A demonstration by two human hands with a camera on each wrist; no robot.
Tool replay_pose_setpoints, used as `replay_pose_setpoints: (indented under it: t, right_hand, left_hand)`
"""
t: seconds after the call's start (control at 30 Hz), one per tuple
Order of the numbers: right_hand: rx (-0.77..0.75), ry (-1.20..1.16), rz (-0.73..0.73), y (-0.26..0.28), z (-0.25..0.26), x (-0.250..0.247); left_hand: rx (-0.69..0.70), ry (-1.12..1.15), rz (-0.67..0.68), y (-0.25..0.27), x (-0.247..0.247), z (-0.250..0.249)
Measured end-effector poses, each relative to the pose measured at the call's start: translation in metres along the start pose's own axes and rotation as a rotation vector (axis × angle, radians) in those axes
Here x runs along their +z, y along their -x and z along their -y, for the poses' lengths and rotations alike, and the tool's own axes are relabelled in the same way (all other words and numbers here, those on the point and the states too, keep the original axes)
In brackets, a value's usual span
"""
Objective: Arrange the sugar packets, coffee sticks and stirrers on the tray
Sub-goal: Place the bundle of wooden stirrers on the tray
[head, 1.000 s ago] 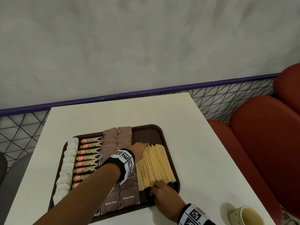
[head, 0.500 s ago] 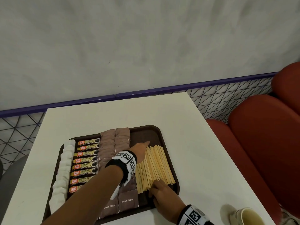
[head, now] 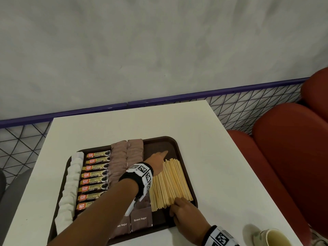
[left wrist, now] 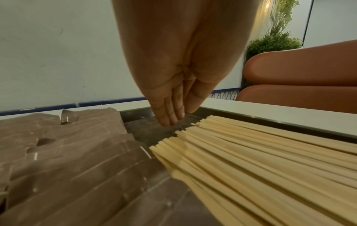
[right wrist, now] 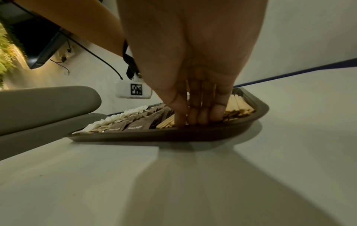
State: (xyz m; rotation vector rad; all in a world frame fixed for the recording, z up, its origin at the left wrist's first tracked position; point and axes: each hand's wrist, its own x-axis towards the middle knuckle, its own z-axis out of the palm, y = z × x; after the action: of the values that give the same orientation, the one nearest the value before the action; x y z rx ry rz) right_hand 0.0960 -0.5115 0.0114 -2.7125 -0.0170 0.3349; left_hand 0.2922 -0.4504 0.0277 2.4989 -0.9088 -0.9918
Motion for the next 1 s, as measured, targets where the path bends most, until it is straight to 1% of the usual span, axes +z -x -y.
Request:
replay_pose_setpoints:
  t: [0.07, 0.1, 0.2, 0.27, 0.33, 0.37, 0.4, 0.47, 0.5, 0.57, 0.6, 0.67, 0.73, 0.8, 0.83, 0.87, 0.93, 1.0]
  right_hand:
    - [-0.03, 0.038, -0.054, 0.002, -0.006, 0.002]
    - [-0.044, 0.052, -0.056, 0.002, -0.006, 0.003]
    - [-0.004, 0.041, 0.04, -0.002, -0.003, 0.002]
    - [0.005, 0.041, 0.027, -0.004, -0.007, 0.002]
    - [0.033, -0.005, -0.032, -0.003, -0.006, 0.001]
    - [0.014, 0.002, -0.038, -0.002, -0.008, 0.003]
    - [0.042, -0.032, 0.01, 0.0, -0.009, 0.0]
    - [0.09, 0.125, 0.036, 0.001, -0.011, -0.001]
    - [0.065, 0.183, -0.007, 0.003, -0.013, 0.004]
    - [0.044, 0.074, -0.034, 0.005, -0.015, 0.005]
    - [0.067, 0.049, -0.011, 0.004, -0.016, 0.004]
    - [0.064, 0.108, 0.011, 0.001, -0.017, 0.001]
    - [0.068, 0.103, 0.042, 0.0, -0.015, -0.001]
    - [0.056, 0.045, 0.021, 0.001, -0.015, 0.0]
    - [0.053, 0.018, -0.015, 0.002, -0.016, 0.003]
    - [0.067, -0.007, 0.002, 0.002, -0.014, 0.001]
    - [0.042, -0.002, -0.058, 0.001, -0.012, -0.002]
    - [0.069, -0.042, -0.067, 0.003, -0.016, -0.003]
  left_hand:
    - [-0.008, -0.018, 0.014, -0.003, 0.001, 0.0]
    - [-0.009, -0.033, 0.023, -0.005, 0.002, 0.0]
    - [0.007, -0.076, 0.039, -0.006, 0.007, -0.003]
    - [0.022, -0.071, 0.025, -0.008, 0.008, -0.005]
    - [0.026, -0.054, 0.002, -0.011, 0.007, -0.005]
    - [0.026, -0.049, -0.002, -0.013, 0.005, -0.006]
    - [0.027, -0.05, 0.001, -0.014, 0.005, -0.005]
    - [0.028, -0.053, 0.019, -0.017, 0.005, -0.007]
    - [0.025, -0.052, 0.033, -0.017, 0.005, -0.01]
    - [0.028, -0.05, 0.042, -0.019, 0.01, -0.014]
    - [0.035, -0.058, 0.045, -0.02, 0.011, -0.016]
    - [0.041, -0.056, 0.017, -0.022, 0.013, -0.019]
    - [0.045, -0.055, -0.007, -0.024, 0.014, -0.02]
    - [0.051, -0.077, 0.016, -0.023, 0.015, -0.024]
    - [0.052, -0.102, 0.023, -0.022, 0.017, -0.025]
    - [0.063, -0.118, 0.016, -0.02, 0.018, -0.024]
    - [0.093, -0.077, -0.032, -0.017, 0.015, -0.018]
    - [0.121, -0.035, -0.088, -0.008, 0.004, -0.012]
